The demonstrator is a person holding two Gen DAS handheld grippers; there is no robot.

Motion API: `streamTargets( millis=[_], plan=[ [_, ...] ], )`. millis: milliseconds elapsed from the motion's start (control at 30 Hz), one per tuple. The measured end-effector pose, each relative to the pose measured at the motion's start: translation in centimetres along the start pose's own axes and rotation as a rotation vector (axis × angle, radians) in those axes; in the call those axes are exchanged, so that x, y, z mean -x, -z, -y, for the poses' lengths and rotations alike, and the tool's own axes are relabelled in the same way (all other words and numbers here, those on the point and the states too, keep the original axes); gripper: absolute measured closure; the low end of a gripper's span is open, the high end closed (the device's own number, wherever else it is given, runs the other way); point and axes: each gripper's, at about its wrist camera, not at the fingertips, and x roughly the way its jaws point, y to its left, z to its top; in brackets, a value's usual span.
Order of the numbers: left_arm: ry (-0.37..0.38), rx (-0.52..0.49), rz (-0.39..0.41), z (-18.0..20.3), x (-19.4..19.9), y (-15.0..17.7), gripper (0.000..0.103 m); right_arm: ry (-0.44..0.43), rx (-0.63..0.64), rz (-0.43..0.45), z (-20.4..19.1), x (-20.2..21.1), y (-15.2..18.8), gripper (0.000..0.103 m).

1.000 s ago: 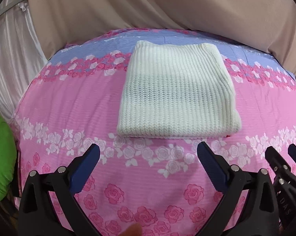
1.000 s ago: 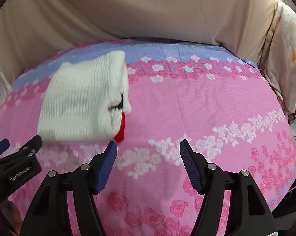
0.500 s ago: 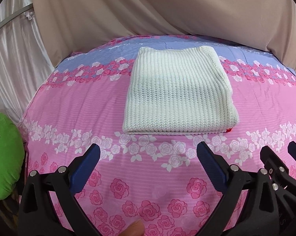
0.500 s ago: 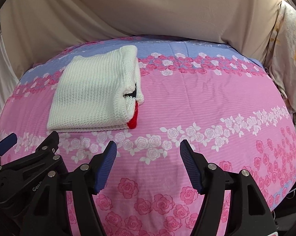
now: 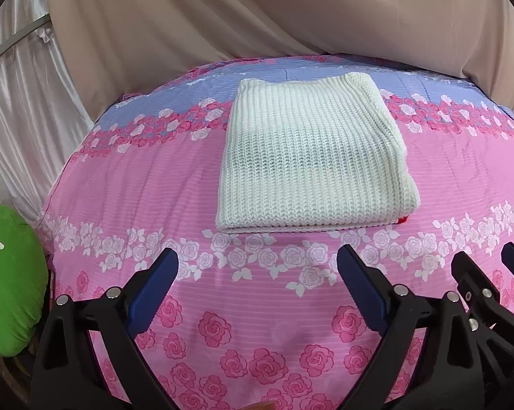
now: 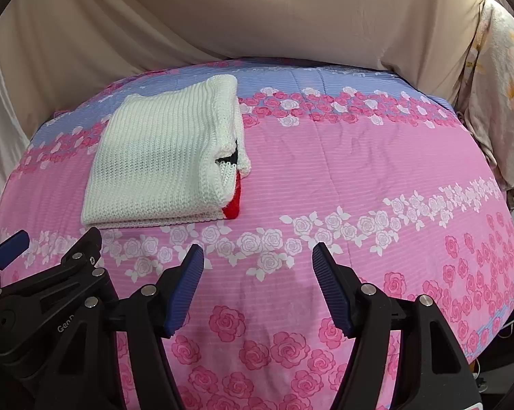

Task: Fold small clothes

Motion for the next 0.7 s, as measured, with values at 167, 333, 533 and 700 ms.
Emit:
streamTargets(
  millis=[167, 333, 533, 700],
  plan=[
    [0.0, 0.003, -0.005, -0.1, -0.1, -0.1, 0.013, 0.008, 0.003, 0.003, -0.3, -0.1, 0.0, 0.038],
    [0.002, 0.011, -0.017, -0.2, -0.4, -0.3, 0.013, 0.013, 0.009, 0.004, -0.4, -0.2, -0.2, 0.038],
    [0.025, 0.04, -0.04, -0.6, -0.8, -0.3, 0.013, 0.023, 0.018, 0.009, -0.4, -0.3, -0.5, 0.038],
    [0.054, 0.07, -0.063, -0.8, -1.4, -0.2, 0.012, 0.026, 0.025, 0.014, -0.6, -0.2, -0.6, 0.039]
  ],
)
